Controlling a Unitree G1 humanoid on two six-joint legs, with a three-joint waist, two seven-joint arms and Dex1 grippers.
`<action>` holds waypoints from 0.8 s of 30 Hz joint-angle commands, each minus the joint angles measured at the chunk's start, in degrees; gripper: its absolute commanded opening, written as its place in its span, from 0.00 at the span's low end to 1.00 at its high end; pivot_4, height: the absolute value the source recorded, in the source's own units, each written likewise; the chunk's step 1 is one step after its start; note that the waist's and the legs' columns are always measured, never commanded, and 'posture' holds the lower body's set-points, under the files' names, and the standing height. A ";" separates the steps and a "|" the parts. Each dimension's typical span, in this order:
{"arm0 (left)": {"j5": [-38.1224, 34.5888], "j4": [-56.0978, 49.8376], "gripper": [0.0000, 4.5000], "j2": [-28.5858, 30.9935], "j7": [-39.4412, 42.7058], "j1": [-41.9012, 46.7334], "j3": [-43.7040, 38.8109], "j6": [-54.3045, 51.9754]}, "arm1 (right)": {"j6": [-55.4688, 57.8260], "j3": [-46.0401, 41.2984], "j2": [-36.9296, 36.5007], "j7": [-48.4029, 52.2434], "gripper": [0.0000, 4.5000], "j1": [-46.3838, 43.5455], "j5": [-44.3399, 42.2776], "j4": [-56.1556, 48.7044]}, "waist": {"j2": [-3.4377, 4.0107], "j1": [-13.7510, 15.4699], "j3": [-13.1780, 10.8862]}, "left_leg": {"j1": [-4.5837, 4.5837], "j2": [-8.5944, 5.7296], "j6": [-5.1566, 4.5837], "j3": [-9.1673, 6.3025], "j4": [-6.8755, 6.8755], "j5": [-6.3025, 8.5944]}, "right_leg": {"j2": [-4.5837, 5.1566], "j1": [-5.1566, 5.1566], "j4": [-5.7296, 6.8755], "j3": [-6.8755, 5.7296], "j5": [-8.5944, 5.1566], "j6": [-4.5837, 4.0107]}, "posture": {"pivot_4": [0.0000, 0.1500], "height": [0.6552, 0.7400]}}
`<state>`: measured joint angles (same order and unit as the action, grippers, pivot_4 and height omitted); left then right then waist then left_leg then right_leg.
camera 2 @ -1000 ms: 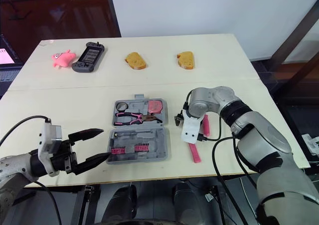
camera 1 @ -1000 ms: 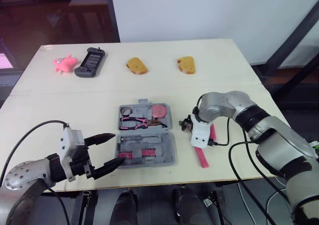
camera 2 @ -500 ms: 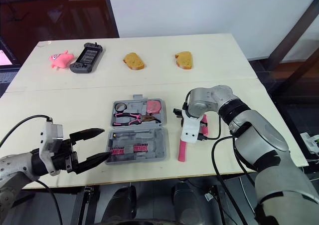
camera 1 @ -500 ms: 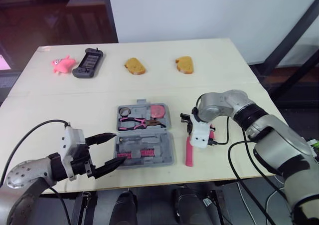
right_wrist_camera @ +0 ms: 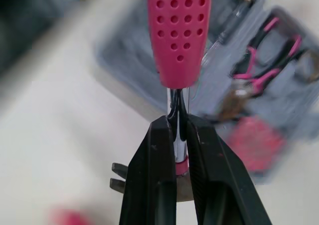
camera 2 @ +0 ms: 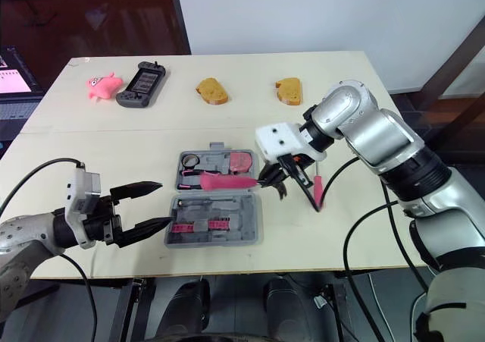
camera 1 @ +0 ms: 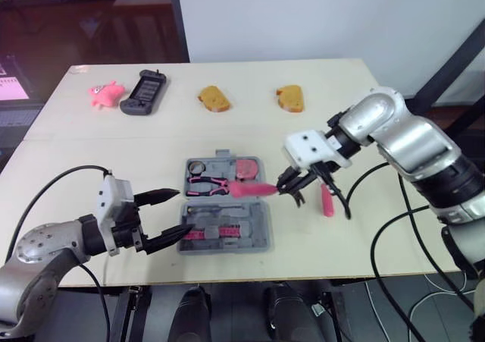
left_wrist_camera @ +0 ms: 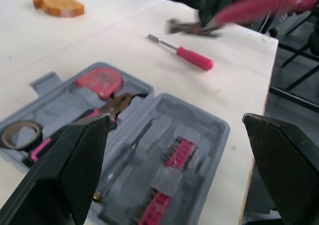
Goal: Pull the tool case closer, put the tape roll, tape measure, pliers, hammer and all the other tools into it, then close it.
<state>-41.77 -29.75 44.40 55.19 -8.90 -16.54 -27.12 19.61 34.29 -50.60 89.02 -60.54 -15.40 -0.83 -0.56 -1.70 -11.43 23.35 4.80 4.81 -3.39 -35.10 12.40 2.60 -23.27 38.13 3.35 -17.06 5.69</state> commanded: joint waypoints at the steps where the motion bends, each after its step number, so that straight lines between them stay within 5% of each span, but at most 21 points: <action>1: -0.46 -0.35 1.00 1.09 1.18 0.78 -1.14 0.39 | 49.62 -6.23 -0.54 -7.91 0.01 -3.26 -9.99 -6.00 | 0.01 -0.48 0.00 | 0.00 0.00 0.00 -0.01 0.00 0.00 | -0.02 -0.03 0.01 0.00 -0.01 -0.03 | 1.00 1.00; 5: -2.69 -1.08 1.00 1.70 0.62 3.08 -2.37 -1.18 | 71.44 -20.79 7.86 -20.38 0.01 1.75 -14.00 -5.50 | -0.06 -0.33 0.03 | 0.10 -0.02 0.01 0.01 -0.08 0.00 | 0.02 -0.08 -0.04 0.03 0.00 -0.07 | 1.00 1.00; 13: -3.86 -2.11 1.00 2.10 0.22 3.54 -2.99 -2.53 | 72.89 -34.91 11.25 -47.36 0.01 17.93 -23.79 -6.23 | -0.08 -0.17 0.03 | 0.25 -0.05 0.00 0.02 -0.04 0.00 | 0.01 -0.13 -0.07 0.03 0.11 0.16 | 1.00 1.00; 24: -3.57 -3.32 1.00 2.55 1.55 1.06 -4.74 -1.70 | 72.89 -32.44 14.28 -71.43 0.01 29.53 -26.45 -16.75 | -0.08 -1.03 0.03 | 0.15 -0.02 -0.01 0.02 -0.01 0.00 | -0.17 -0.19 -0.04 0.26 0.04 0.04 | 1.00 1.00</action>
<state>-44.73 -31.55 46.10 56.01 -7.27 -19.23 -29.79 92.12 1.78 -36.42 20.98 -31.01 -42.37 -15.21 -0.64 -2.74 -11.41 23.52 4.78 4.80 -3.36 -35.12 12.40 2.44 -23.46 38.08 3.62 -17.03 5.73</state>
